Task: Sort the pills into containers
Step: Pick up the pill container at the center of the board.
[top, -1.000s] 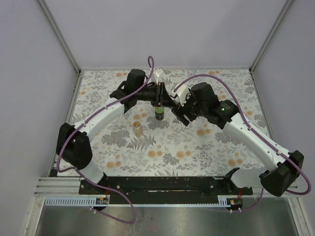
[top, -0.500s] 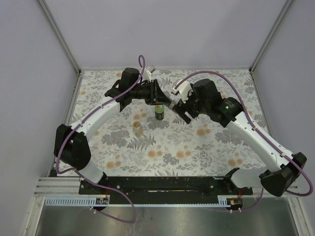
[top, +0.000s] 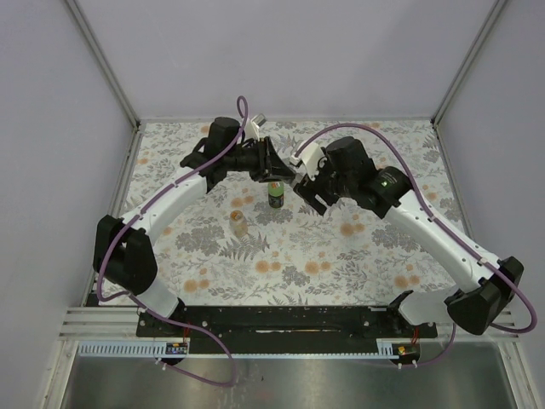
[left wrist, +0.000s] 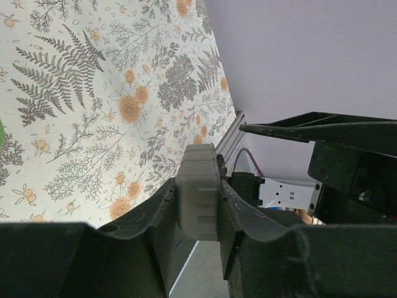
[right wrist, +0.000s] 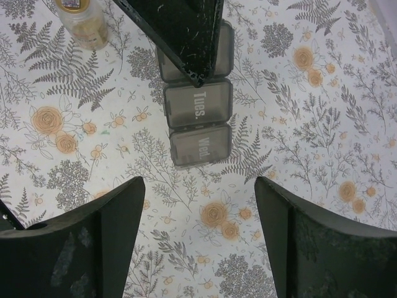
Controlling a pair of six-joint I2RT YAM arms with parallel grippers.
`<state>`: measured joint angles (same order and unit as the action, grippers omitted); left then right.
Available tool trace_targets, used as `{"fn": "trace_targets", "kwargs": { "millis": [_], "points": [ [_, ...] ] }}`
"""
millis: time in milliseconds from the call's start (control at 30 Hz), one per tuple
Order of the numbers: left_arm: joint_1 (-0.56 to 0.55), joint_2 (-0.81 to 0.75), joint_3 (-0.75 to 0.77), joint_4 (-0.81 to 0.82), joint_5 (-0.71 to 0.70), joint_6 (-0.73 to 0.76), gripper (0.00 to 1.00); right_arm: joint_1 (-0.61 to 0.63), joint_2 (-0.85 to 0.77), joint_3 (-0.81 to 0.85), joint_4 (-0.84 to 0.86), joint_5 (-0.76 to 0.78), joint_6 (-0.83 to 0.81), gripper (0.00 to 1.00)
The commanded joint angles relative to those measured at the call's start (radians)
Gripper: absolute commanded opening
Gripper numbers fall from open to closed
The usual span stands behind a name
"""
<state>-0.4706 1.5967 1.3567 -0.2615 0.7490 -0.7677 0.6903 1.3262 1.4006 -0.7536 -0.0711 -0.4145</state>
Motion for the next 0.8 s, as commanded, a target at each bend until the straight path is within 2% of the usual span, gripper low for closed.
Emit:
{"fn": "trace_targets", "kwargs": {
  "millis": [0, 333, 767],
  "points": [
    [0.000, -0.047, -0.004, 0.050, 0.013, -0.036, 0.00, 0.018, 0.027, 0.018, 0.026, -0.026, 0.002, 0.79],
    [0.000, -0.058, -0.030, 0.082, 0.041, -0.059, 0.00, 0.021, 0.070, 0.018, 0.062, -0.016, -0.003, 0.73],
    [-0.002, -0.067, -0.056, 0.114, 0.070, -0.053, 0.00, 0.020, 0.088, 0.028, 0.053, -0.038, -0.006, 0.49]
  ]
}}
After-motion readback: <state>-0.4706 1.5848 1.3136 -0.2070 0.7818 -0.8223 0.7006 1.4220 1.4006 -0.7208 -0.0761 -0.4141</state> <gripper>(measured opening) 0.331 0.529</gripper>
